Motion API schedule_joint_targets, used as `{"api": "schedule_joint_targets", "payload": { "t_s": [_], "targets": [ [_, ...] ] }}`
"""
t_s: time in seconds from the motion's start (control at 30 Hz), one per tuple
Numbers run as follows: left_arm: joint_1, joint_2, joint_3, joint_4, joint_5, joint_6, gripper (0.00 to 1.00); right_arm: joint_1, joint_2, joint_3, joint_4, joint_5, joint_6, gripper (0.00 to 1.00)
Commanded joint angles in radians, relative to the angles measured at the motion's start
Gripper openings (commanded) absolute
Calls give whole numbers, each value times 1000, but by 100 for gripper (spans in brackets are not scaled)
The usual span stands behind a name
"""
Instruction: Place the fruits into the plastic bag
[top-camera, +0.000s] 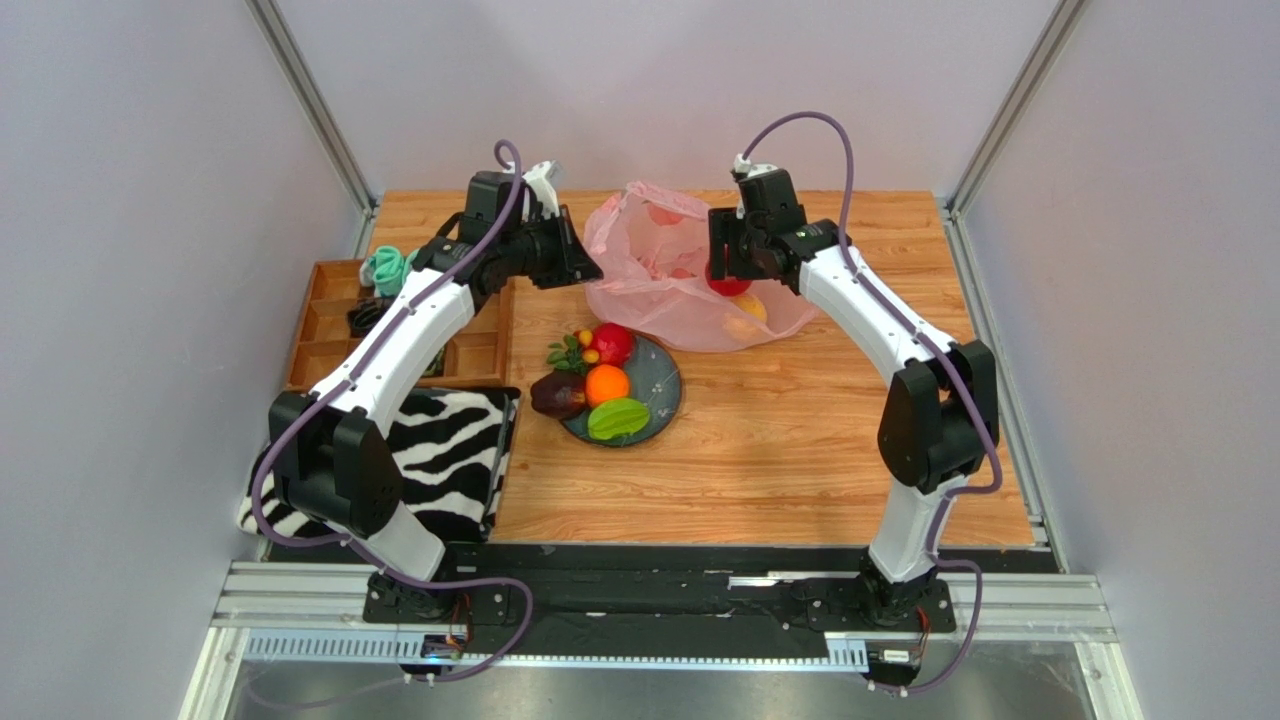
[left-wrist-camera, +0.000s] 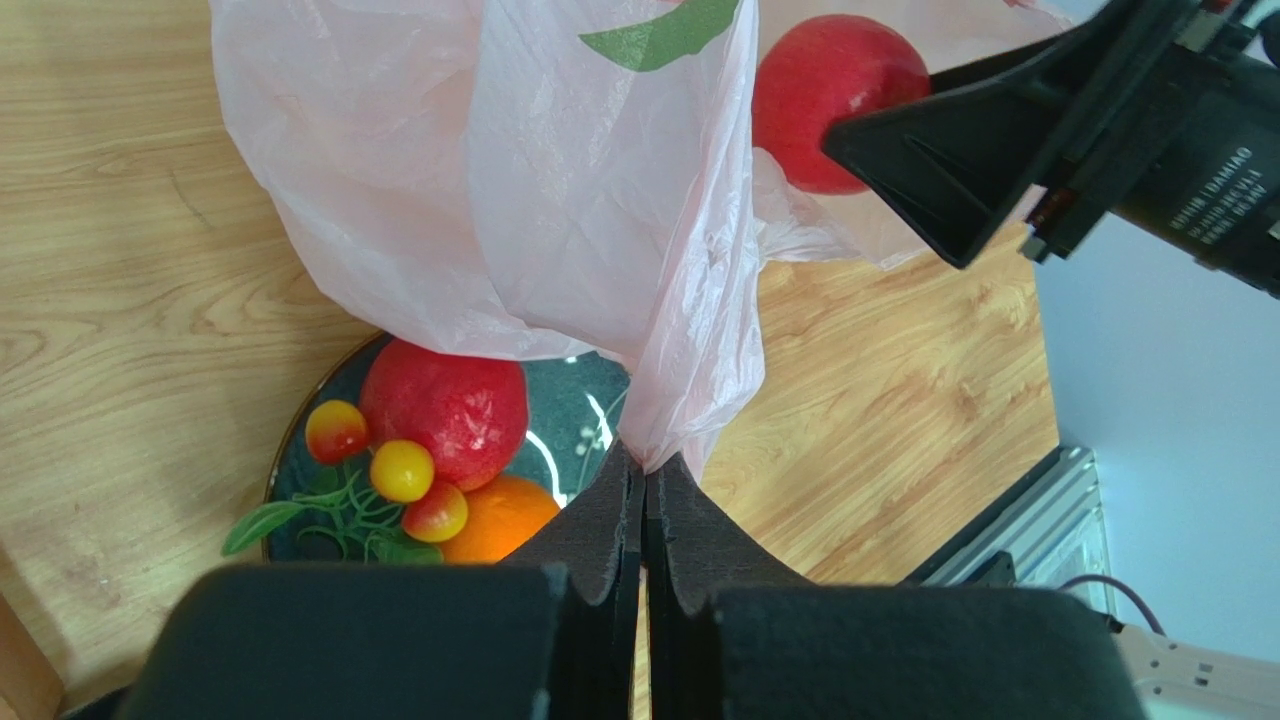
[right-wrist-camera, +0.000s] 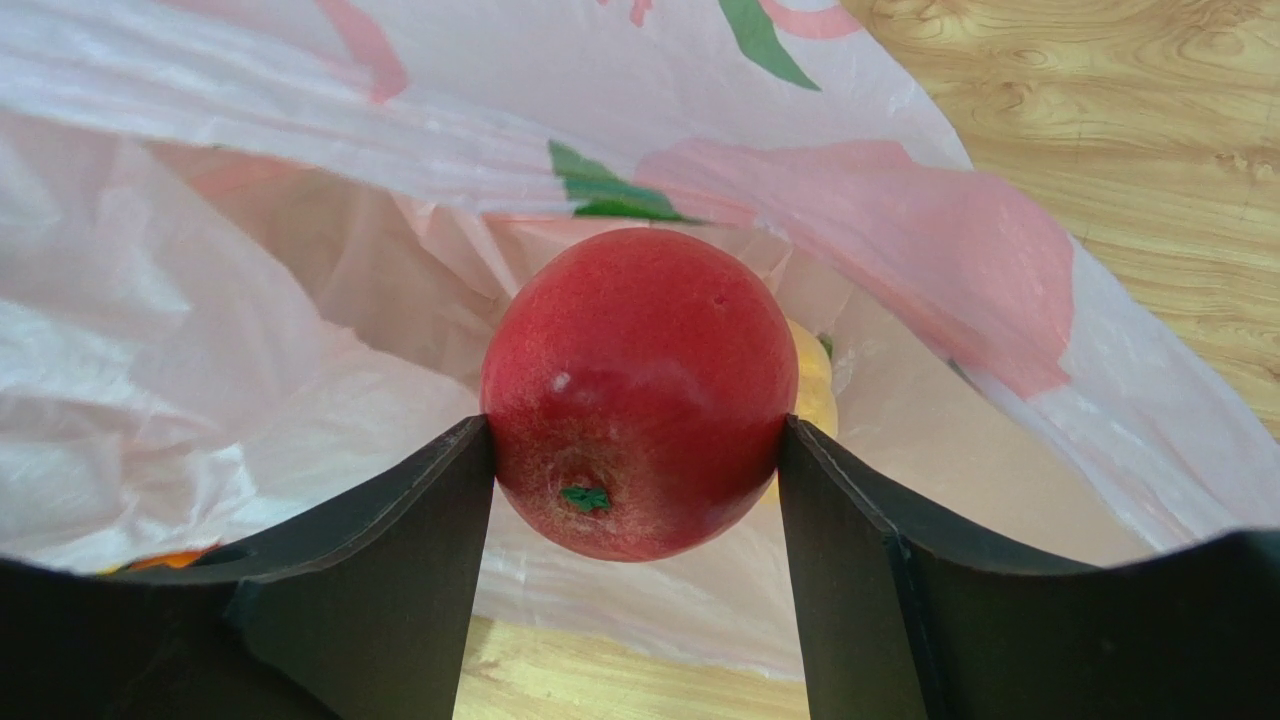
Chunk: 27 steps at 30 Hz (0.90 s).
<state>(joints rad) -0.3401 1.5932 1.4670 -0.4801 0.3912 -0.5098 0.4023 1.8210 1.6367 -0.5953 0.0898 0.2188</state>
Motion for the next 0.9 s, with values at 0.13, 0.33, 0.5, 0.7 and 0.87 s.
{"api": "schedule_joint_targets", "payload": {
  "t_s": [0.13,0.33,0.5,0.7,0.87],
  "targets": [
    [-7,-52,-13,14,14,2,0,6,103,110,15,5,2,32],
    [-8,-53,-23,14,11,1,0,23,155,101,8,-13,4,33],
    [-11,-45,-19,12,14,1,0,44,182,68,2,-24,4,33],
    [-11,-44,-16,12,11,4,0,47,225,80,-46,14,-21,34],
    [-11,-42,-16,12,9,4,0,47,244,60,-69,50,-22,43]
  ]
}}
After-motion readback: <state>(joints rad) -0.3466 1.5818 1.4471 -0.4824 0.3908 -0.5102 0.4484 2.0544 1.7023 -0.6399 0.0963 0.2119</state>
